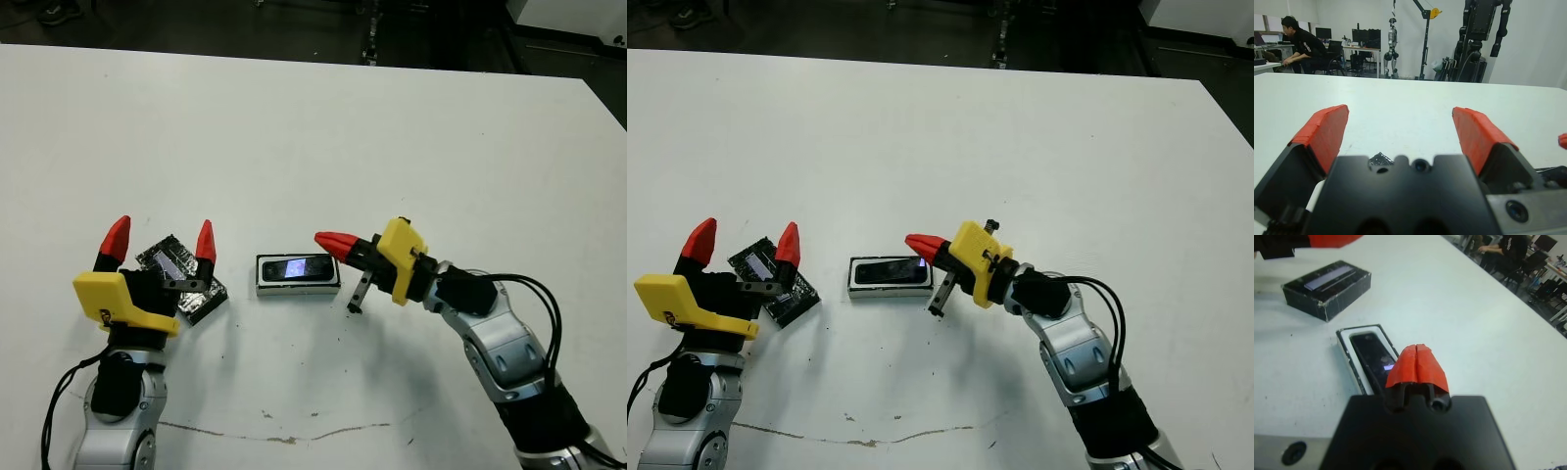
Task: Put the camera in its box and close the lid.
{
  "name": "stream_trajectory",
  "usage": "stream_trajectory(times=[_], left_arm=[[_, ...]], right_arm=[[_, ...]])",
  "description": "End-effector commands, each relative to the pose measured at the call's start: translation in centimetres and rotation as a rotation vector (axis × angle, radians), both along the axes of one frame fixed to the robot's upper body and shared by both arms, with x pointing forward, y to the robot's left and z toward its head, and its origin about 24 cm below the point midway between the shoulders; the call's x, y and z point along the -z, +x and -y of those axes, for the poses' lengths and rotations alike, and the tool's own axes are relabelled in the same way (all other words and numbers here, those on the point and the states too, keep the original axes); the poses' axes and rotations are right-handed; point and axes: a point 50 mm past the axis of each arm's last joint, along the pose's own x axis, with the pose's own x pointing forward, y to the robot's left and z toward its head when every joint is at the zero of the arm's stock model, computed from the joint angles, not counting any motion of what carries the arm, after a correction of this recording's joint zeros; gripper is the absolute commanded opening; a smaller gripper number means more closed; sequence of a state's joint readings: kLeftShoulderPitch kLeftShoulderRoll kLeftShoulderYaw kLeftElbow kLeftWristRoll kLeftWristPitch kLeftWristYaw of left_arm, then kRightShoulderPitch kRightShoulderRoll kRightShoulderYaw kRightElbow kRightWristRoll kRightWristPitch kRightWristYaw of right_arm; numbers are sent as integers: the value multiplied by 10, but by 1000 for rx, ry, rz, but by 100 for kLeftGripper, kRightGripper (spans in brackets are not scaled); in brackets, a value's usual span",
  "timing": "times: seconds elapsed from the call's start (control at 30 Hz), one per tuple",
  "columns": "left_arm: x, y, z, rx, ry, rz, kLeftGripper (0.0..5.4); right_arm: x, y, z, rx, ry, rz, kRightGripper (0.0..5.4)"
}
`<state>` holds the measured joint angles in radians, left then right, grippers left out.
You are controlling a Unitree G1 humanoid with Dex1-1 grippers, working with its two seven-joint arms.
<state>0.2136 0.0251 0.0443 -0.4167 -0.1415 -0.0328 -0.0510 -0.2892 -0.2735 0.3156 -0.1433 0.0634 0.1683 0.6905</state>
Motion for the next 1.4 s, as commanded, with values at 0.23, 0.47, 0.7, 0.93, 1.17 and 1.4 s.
stream_trajectory(times=[0.23, 0.47, 0.7, 0.93, 1.17, 1.4], left_arm=[[1, -1, 0, -4, -1, -5, 540], [1, -2, 0, -11, 1, -11, 540], [2, -2, 0, -7, -7, -11, 540], [2, -2, 0, -8, -4, -8, 540], [1, -1, -1, -5, 0, -3, 540], [-12, 2, -8, 2, 60, 59, 540]], right_arm=[[18, -6, 8, 1, -75, -79, 1], [30, -9, 19, 32, -138, -152, 1], [36, -10, 29, 51, -140, -174, 1], [25, -6, 36, 133, 26, -166, 1], [-5, -7, 54, 290, 333, -89, 1], [-16, -19, 77, 416, 480, -48, 1]])
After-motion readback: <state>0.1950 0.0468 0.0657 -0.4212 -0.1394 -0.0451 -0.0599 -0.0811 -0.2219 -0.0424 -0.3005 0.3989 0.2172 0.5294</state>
